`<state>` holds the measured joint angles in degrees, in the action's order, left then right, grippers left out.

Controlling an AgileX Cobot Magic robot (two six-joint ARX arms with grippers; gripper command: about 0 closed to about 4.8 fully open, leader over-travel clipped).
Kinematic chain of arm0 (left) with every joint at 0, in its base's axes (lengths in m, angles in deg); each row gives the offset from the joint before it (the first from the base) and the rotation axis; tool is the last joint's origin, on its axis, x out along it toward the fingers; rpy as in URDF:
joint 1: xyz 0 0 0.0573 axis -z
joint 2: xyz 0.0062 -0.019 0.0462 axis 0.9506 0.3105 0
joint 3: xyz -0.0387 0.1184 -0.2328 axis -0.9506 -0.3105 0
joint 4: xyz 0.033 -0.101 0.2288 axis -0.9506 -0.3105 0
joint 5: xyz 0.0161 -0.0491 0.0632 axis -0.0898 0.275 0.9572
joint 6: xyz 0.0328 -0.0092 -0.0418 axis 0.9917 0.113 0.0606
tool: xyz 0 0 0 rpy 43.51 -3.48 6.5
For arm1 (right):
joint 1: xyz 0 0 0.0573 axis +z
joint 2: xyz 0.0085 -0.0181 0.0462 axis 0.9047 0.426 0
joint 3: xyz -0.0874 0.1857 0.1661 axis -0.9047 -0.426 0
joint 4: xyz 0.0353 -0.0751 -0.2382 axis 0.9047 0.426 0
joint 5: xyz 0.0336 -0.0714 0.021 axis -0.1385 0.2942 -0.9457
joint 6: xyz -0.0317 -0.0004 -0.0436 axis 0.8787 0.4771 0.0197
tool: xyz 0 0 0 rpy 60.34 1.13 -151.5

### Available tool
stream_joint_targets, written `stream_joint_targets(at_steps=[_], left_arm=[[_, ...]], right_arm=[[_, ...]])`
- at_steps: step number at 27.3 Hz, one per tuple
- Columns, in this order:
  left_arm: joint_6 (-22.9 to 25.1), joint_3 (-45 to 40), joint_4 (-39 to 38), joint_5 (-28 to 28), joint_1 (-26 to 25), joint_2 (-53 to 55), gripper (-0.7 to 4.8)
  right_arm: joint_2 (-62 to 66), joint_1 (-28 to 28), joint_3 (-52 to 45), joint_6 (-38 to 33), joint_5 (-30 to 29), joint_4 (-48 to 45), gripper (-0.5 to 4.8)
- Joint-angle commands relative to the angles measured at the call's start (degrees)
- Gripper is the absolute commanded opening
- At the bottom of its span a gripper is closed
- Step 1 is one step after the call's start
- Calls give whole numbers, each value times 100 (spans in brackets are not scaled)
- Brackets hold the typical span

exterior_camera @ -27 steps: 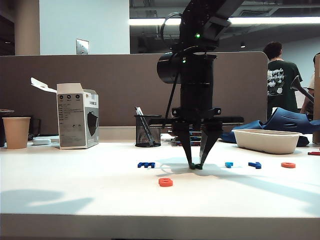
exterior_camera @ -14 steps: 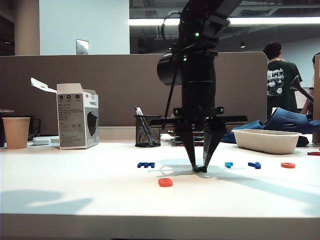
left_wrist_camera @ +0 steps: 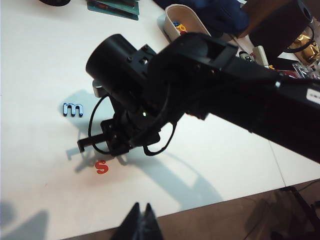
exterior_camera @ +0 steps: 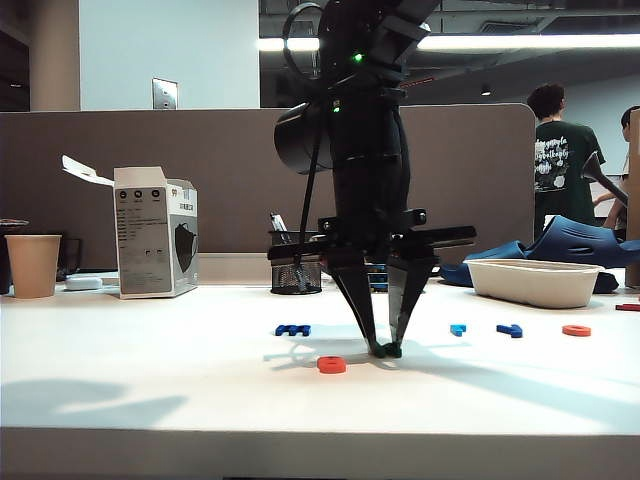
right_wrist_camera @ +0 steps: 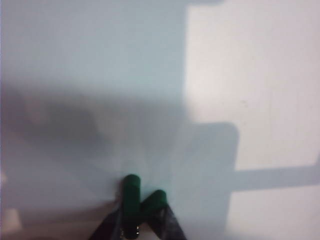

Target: Select the appropriate letters from the row of letter magnets placed on the table to arrange into the word "sky".

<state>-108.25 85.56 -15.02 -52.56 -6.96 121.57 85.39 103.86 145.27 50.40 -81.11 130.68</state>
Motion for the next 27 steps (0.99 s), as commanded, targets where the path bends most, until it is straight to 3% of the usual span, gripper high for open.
stream_joint_targets(at_steps=[1,10,27], left_arm=[[24,20,37,37,-2,-11,-5],[24,20,37,37,-2,-13,-5],[24,20,37,37,-2,-13,-5]], right_arm=[[63,55,-280,17,-61,109,94],[-407,219,-866,-109,20,-131,94],[-437,326,-881,-221,-127,-188,118]])
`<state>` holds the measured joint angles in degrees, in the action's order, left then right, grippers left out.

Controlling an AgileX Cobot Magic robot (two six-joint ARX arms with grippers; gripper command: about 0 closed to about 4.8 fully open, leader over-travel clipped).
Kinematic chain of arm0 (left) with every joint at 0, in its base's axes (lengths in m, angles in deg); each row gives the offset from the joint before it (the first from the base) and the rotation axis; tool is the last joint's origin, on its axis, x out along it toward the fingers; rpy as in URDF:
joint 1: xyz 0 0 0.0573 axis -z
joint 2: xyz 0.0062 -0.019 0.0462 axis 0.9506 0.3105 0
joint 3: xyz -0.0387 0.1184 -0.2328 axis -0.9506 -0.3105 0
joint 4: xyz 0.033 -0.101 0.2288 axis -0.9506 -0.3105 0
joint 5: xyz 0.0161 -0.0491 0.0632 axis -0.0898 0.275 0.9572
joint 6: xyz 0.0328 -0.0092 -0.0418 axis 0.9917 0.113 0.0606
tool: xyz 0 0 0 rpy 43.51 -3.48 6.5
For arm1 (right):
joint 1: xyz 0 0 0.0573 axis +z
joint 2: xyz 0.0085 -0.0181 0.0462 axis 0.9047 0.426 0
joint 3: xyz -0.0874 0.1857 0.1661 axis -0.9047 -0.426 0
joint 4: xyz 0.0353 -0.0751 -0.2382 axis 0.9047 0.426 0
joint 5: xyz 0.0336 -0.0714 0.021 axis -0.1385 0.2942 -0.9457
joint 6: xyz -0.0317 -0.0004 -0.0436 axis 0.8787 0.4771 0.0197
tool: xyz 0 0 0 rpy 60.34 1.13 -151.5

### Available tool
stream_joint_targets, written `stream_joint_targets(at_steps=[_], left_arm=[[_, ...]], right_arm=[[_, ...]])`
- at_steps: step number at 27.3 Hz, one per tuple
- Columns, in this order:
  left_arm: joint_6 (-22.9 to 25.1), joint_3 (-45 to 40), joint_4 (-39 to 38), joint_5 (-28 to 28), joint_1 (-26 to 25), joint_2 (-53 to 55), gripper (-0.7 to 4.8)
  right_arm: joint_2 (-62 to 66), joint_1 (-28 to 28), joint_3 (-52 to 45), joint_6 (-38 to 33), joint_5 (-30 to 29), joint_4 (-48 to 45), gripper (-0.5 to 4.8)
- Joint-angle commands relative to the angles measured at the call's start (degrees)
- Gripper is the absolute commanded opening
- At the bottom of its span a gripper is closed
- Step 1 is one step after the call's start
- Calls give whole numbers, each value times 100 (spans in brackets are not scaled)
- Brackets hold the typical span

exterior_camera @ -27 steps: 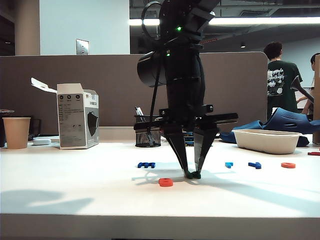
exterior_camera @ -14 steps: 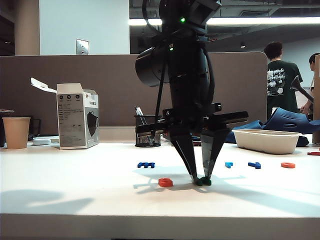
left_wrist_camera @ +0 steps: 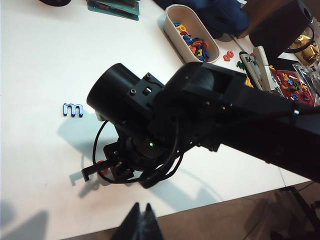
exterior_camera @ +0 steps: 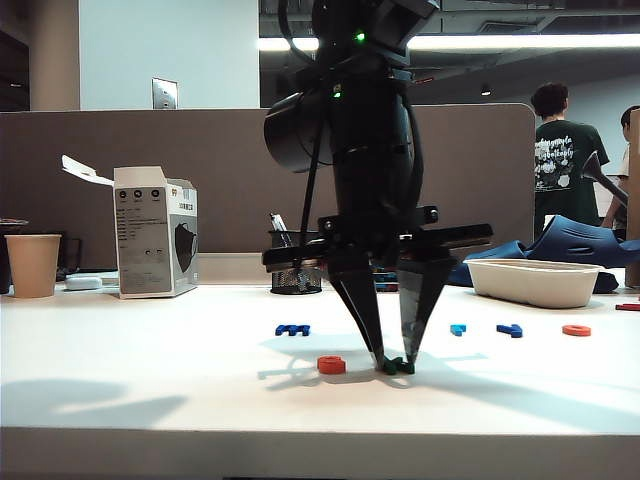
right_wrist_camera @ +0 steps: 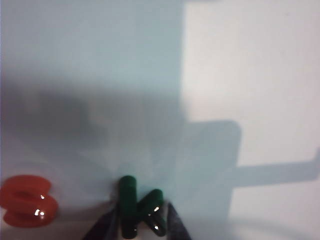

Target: Select the appropriate letters from the row of letter magnets placed on the table to arrange into the word "sky".

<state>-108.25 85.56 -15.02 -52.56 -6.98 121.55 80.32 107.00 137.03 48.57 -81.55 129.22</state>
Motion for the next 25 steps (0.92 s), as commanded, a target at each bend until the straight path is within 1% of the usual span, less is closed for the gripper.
stream_joint_targets(at_steps=[1,3,4,5,10,12,17,25], left_arm=[[24,20,37,37,0,-11,-5],[24,20,37,35,0,-9,-5],[24,20,37,37,0,-9,-5],[24,20,37,37,0,-11,-5],[24,20,37,37,0,-11,-5],[24,20,37,37,-2,-11,-5],[24,20,37,37,0,-11,-5],[24,20,37,37,0,-11,-5]], right_arm=[[70,11,-52,-37,-83,-42,118],[70,11,-44,-35,-83,-39,128],[68,11,-39,-35,-85,-33,148],[63,11,-39,-35,-85,-28,156],[59,9,-31,17,-87,131,160],[28,11,-28,61,-81,170,172],[-175,-26,-24,79,-42,98,177],[-826,-332,-22,249,-39,-131,181]])
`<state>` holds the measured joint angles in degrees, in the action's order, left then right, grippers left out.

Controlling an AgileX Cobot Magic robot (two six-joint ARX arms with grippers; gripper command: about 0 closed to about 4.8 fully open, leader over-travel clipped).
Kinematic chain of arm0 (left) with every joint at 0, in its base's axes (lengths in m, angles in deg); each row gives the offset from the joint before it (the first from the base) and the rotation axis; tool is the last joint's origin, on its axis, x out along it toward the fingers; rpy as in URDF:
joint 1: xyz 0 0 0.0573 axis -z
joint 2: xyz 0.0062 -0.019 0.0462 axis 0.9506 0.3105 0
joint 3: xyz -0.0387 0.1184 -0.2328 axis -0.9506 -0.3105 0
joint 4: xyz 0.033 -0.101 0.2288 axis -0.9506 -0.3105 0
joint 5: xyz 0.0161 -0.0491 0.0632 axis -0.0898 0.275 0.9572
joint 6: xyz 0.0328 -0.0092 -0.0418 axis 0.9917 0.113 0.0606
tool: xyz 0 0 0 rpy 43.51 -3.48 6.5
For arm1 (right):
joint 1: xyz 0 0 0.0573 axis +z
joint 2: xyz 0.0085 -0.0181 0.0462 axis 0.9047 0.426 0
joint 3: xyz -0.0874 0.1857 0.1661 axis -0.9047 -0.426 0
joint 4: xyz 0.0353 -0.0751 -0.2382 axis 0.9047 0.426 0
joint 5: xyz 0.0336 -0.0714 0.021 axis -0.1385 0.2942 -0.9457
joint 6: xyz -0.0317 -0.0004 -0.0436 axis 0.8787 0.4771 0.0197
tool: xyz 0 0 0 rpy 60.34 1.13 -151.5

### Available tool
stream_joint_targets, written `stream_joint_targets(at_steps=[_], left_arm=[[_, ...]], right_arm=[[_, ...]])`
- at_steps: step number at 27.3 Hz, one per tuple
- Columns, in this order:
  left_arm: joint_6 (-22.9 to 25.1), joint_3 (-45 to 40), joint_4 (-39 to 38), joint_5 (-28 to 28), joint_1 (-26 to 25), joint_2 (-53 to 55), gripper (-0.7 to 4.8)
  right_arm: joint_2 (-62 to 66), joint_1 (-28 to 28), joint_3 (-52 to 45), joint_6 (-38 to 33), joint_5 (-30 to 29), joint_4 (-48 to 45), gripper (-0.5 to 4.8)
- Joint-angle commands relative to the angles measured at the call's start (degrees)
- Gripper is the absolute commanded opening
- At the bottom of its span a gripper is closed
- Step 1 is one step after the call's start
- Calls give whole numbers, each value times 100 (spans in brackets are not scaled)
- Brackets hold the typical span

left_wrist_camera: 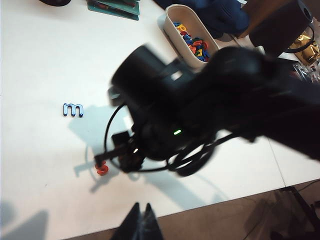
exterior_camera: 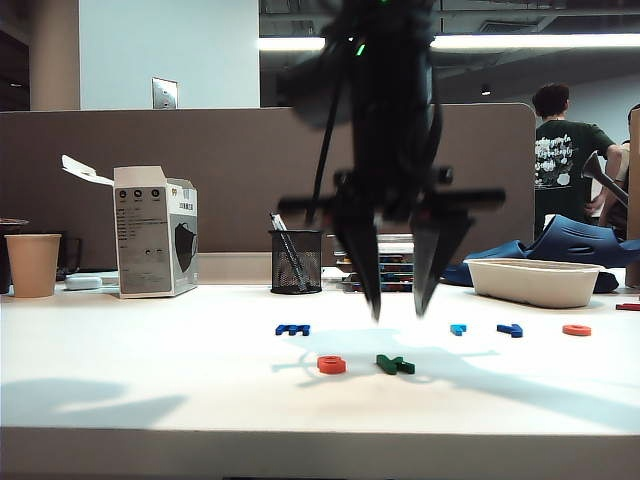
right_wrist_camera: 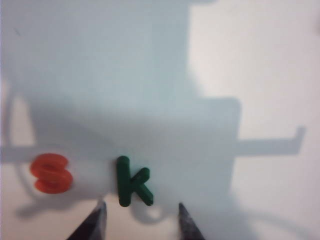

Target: Select the appropriate letters from the row of letter magnets placed on the table to arrange into the word "sky".

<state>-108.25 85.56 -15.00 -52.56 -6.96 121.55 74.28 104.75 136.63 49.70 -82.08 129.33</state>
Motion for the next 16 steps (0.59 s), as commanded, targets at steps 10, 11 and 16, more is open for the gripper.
stream_joint_targets(at_steps=[10,11,16], left_arm=[[24,20,35,37,-2,-11,-5],[24,20,35,37,-2,-11,-5],[24,20,35,37,-4,-11,-5]], right_arm=[[-498,-1307,11,763,105,-385,180],[-498,-1412,11,852,98,-398,180],[-496,-1893,-13,1231,-59,-549,180]])
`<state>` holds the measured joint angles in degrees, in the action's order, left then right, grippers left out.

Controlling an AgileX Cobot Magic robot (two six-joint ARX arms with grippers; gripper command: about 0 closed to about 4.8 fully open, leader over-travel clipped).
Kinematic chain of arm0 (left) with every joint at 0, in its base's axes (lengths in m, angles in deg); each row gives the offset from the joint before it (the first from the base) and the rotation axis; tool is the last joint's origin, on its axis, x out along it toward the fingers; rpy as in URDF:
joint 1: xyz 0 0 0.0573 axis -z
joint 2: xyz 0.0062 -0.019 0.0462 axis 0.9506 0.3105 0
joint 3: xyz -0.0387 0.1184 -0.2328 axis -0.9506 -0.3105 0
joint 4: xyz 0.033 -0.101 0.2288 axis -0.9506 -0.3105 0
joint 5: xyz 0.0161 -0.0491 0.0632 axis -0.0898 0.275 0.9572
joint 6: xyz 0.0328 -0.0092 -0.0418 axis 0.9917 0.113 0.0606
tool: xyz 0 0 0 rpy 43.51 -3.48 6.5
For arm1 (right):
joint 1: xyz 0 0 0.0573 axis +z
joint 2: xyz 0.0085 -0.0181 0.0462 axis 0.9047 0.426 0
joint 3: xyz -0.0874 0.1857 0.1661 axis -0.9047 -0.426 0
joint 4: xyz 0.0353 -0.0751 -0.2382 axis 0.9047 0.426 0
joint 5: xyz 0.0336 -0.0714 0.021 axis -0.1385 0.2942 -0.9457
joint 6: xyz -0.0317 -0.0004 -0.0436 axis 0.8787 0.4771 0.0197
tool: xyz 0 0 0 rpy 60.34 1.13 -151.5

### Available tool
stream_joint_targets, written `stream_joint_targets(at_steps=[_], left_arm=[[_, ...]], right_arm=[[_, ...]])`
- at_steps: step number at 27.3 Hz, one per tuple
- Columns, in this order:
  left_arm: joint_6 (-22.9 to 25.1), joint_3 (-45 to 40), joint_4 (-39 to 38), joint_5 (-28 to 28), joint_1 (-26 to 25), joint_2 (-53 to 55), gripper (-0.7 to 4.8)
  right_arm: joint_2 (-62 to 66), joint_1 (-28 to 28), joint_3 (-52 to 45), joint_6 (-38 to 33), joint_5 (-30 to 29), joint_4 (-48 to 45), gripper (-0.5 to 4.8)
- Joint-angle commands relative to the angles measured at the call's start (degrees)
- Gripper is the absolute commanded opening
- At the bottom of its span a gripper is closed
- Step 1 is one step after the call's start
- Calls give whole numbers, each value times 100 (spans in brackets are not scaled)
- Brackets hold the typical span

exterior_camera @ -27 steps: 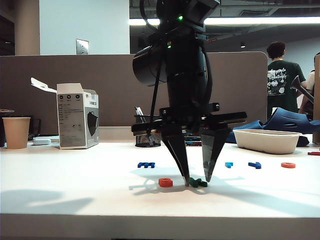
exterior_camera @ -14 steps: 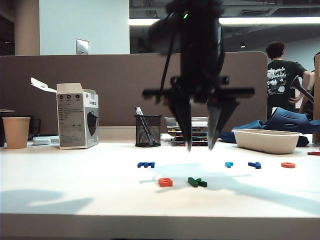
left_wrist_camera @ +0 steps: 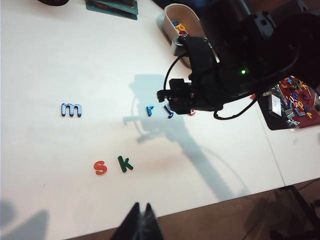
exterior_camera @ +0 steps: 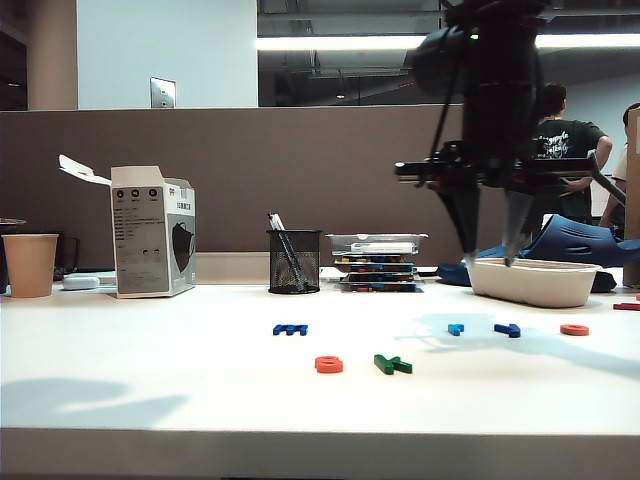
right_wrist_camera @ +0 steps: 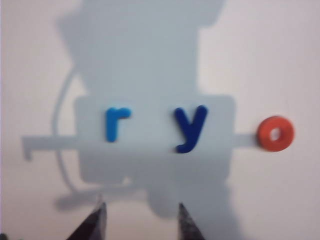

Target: Select the appropriate letters from the row of letter magnets placed on the table to arrange into the word "sky".

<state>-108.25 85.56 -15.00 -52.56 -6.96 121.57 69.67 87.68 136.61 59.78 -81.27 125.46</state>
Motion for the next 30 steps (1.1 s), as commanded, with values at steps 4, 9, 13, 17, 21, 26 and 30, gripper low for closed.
stream_joint_targets(at_steps=[4,9,13,17,21,26,30], left_arm=[[24,20,35,42,-4,-13,-5],[24,20,33,35,0,-11,-5],[24,20,33,42,-4,-13,-5],[24,20,35,37,-4,-11,-5],[22,20,35,37,-2,-13,-5],[24,20,33,37,-4,-11,-5],[22,20,35,37,-4,-11,-5]], right_arm=[[7,-492,-55,271,-396,-369,180],[243,-658,-55,431,-592,-452,180],[511,-675,-52,503,-739,-509,181],[684,-697,-52,608,-734,-549,181],[763,-697,-52,651,-702,-579,181],[872,-719,-52,772,-518,-612,180],[933,-719,-52,774,-520,-654,180]])
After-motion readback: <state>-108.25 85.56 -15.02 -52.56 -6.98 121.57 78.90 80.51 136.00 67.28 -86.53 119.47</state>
